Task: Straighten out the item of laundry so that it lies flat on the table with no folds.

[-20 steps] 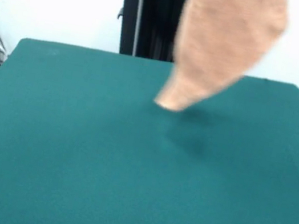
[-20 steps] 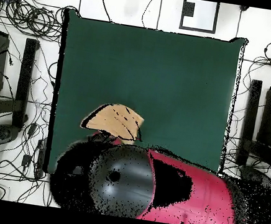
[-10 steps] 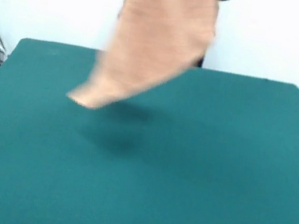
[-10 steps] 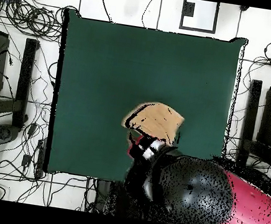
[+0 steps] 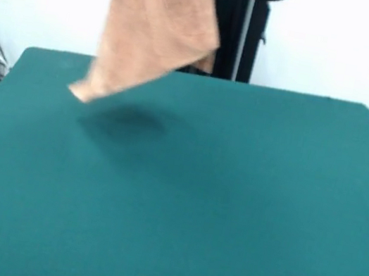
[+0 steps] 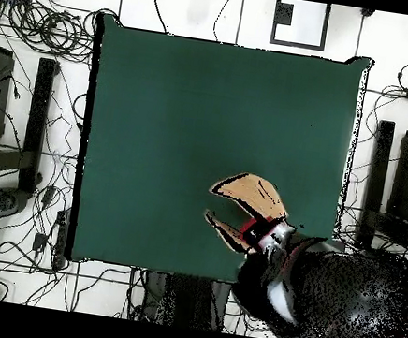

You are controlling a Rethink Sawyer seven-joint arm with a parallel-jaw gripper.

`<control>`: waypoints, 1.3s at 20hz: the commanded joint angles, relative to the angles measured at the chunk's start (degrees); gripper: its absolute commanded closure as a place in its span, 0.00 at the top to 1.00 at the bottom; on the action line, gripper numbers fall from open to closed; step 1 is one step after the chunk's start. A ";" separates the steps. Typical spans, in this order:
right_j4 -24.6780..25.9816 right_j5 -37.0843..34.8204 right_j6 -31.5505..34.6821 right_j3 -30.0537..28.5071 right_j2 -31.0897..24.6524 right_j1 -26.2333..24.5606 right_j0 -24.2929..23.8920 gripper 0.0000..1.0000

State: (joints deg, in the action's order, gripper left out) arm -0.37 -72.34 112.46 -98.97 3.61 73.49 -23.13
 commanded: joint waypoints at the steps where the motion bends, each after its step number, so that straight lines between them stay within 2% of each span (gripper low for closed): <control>1: -1.10 1.65 -16.40 -6.74 -7.21 -4.51 -2.27 0.00; 17: -1.06 4.09 -18.44 -8.72 -10.23 -4.96 -5.79 0.00; 23: -0.27 11.00 -17.36 -12.11 -11.29 -5.54 -6.06 0.00; 26: 0.14 15.29 -13.56 -14.45 -11.53 -6.70 -4.78 0.00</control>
State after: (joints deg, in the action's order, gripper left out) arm -0.42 -66.49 112.40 -101.92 -1.08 72.57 -29.46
